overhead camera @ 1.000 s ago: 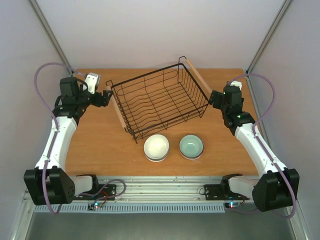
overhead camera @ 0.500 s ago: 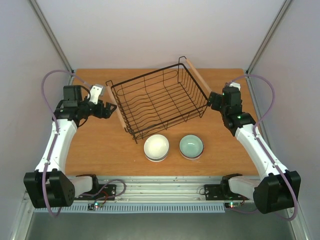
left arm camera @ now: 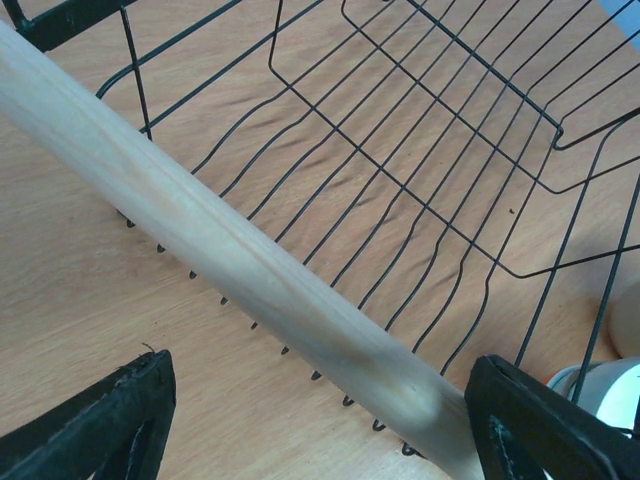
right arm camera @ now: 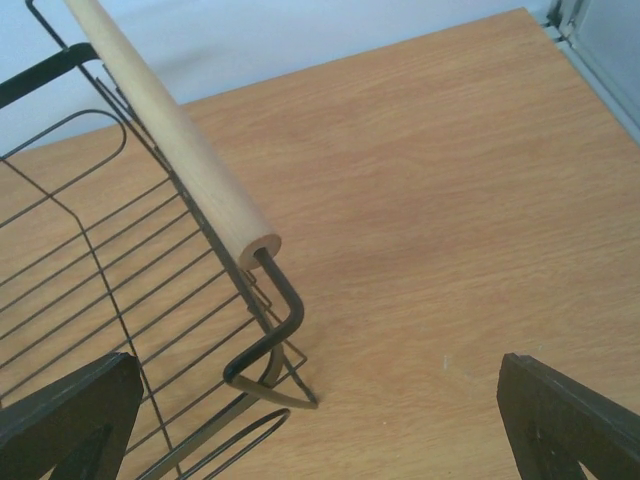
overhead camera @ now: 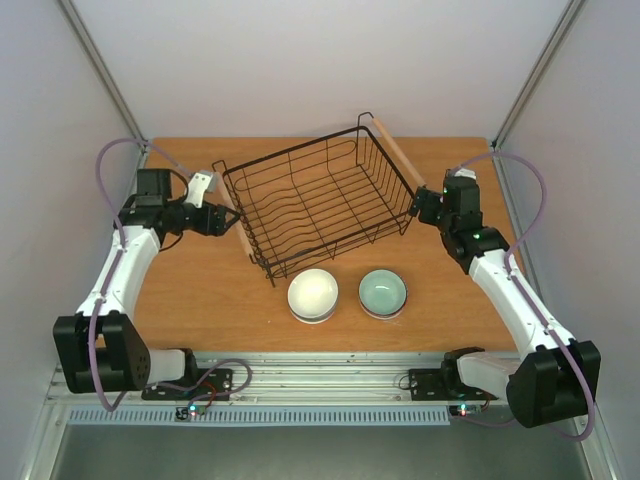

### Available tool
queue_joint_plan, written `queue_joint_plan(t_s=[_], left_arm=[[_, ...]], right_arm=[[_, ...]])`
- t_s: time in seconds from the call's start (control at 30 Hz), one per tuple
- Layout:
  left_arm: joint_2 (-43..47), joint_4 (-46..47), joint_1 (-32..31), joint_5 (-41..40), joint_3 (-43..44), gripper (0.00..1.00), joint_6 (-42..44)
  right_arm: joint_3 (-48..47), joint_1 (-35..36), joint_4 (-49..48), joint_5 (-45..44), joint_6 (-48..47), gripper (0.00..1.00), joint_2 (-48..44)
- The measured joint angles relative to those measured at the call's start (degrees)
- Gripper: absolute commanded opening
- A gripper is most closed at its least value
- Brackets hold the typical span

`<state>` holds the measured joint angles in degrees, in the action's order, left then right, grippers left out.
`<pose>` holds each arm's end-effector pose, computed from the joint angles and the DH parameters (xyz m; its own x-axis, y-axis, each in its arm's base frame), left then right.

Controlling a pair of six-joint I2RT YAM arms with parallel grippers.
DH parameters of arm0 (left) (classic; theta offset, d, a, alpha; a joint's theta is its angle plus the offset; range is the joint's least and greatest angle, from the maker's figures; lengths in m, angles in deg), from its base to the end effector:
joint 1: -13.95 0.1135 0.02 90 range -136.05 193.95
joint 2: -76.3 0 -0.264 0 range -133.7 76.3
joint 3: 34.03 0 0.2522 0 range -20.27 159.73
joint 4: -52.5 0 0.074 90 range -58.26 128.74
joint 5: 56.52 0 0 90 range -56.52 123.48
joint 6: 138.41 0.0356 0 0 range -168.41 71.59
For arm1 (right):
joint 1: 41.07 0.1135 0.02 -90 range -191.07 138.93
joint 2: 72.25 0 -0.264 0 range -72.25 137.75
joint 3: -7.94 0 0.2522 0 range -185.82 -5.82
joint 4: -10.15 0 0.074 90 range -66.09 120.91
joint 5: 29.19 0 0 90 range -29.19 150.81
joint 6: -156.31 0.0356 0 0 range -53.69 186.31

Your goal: Load the bowls into the dish rack

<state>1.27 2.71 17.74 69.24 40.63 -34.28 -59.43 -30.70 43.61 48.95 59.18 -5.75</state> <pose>0.2707 -0.0029 0.2879 -0.6649 0.1545 -0.7308 0.4973 0.8216 -0.2787 0.2557 0.0394 0.3008 -0.5250 -0.2196 -0.8223 -0.0715 0.9741 -0.2144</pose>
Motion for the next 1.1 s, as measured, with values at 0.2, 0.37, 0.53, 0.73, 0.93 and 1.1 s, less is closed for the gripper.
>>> queue_joint_plan(t_s=[0.2,0.37,0.53,0.73,0.93,1.1], left_arm=[[0.9,0.6,-0.6,-1.9,-0.1,0.77,-0.1],[7.3,0.4,-0.5,-6.3,-0.8,0.82,0.2],[12.8,-2.1,-0.5,-5.7,-0.8,0.85,2.2],[15.1,-10.6,-0.4,-1.7,-0.8,0.85,8.0],[17.8,-19.5,-0.5,3.5,-0.8,0.85,15.5],[18.8,-23.6,-0.5,6.9,-0.8,0.85,19.2]], right_arm=[[0.5,2.9,-0.2,1.5,-1.0,0.98,0.0],[0.1,14.1,1.0,0.6,-5.5,0.88,0.1],[-4.1,21.2,5.8,3.1,-7.2,0.48,1.5],[-8.1,27.0,9.9,9.7,-5.4,0.01,5.5],[-14.6,36.8,13.4,12.7,-4.0,0.01,16.8],[-19.3,43.6,15.5,13.1,-4.0,0.01,23.6]])
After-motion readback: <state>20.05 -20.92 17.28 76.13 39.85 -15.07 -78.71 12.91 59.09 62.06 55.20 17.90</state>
